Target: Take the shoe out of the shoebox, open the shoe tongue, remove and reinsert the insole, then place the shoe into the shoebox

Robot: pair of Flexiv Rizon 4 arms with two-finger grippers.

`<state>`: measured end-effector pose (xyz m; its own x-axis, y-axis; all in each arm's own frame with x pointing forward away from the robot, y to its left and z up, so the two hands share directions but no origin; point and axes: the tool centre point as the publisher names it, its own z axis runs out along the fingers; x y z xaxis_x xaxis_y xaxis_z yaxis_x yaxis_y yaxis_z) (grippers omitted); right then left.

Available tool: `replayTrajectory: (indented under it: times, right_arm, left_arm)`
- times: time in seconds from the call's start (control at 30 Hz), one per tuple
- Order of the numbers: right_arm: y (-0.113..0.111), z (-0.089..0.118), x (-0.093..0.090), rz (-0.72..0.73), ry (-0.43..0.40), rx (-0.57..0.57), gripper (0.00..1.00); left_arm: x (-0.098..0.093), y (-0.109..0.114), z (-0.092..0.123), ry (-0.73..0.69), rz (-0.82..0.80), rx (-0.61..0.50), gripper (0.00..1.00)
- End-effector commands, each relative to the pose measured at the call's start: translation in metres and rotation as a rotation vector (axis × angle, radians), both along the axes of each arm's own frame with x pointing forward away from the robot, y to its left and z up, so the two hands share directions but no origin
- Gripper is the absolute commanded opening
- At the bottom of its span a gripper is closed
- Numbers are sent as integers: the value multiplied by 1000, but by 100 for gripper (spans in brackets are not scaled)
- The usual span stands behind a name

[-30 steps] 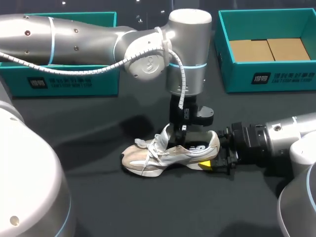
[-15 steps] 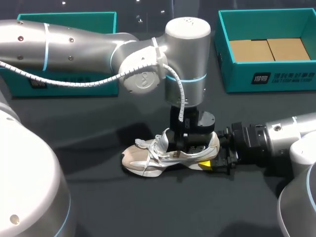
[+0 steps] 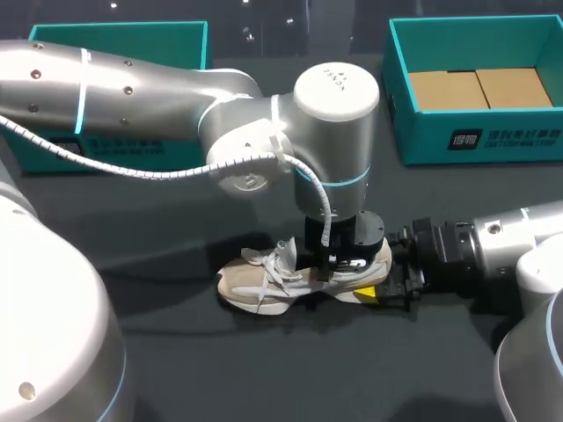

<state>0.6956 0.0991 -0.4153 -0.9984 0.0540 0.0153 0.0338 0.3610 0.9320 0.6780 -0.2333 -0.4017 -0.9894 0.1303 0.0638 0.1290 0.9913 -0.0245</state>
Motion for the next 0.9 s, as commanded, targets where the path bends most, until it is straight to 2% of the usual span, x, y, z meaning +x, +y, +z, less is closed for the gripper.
replayTrajectory:
  times: [0.03, 0.07, 0.1, 0.27, 0.4, 0.63, 0.9]
  right_arm:
    - [2, 0, 0, -1, -1, 0, 0]
    - [2, 0, 0, -1, -1, 0, 0]
    - [2, 0, 0, -1, -1, 0, 0]
    - [2, 0, 0, -1, -1, 0, 0]
    - [2, 0, 0, -1, -1, 0, 0]
    - [2, 0, 0, -1, -1, 0, 0]
    - [2, 0, 0, -1, -1, 0, 0]
  left_arm:
    - [8, -3, -19, -58, 32, -1, 9]
    - [10, -3, -20, -66, 42, -2, 0]
    - [12, -3, -20, -68, 46, -2, 0]
    - [22, 3, -17, -50, 84, -17, 0]
    - [26, 12, -8, 17, 106, -60, 0]
    - [22, 27, 13, 156, 103, -172, 0]
    - [15, 33, 33, 233, 73, -263, 0]
